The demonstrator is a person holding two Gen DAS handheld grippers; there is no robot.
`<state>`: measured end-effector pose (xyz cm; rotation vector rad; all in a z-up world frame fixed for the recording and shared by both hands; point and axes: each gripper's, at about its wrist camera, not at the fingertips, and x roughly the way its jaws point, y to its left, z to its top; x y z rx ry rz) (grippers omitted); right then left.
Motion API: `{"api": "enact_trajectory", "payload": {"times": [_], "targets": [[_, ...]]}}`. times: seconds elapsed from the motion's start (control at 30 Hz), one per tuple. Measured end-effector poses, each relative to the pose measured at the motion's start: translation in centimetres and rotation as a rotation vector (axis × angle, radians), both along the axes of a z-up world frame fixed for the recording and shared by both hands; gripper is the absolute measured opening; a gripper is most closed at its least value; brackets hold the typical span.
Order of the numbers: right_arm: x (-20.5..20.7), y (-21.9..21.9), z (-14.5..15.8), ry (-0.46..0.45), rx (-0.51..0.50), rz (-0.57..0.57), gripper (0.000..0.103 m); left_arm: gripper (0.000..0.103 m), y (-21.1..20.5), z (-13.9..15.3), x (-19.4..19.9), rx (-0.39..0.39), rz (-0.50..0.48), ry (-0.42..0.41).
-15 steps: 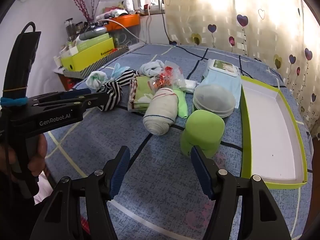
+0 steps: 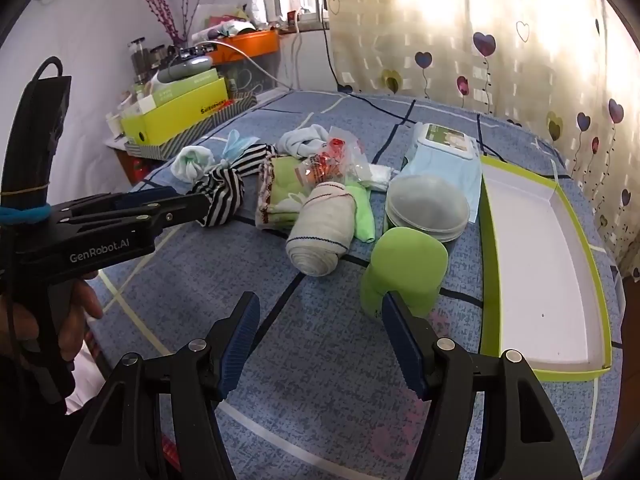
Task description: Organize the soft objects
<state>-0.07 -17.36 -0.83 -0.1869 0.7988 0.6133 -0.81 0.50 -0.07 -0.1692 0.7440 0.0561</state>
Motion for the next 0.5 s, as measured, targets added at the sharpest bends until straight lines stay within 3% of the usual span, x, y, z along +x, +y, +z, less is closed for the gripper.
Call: {"api": "enact_trajectory", "payload": {"times": [0.5], "targets": [[-0.18, 0.17, 0.0, 0.005, 0.014, 0.016, 0.064, 0.053, -0.23, 0.34, -0.21, 0.006, -0.008, -0.003]]}}
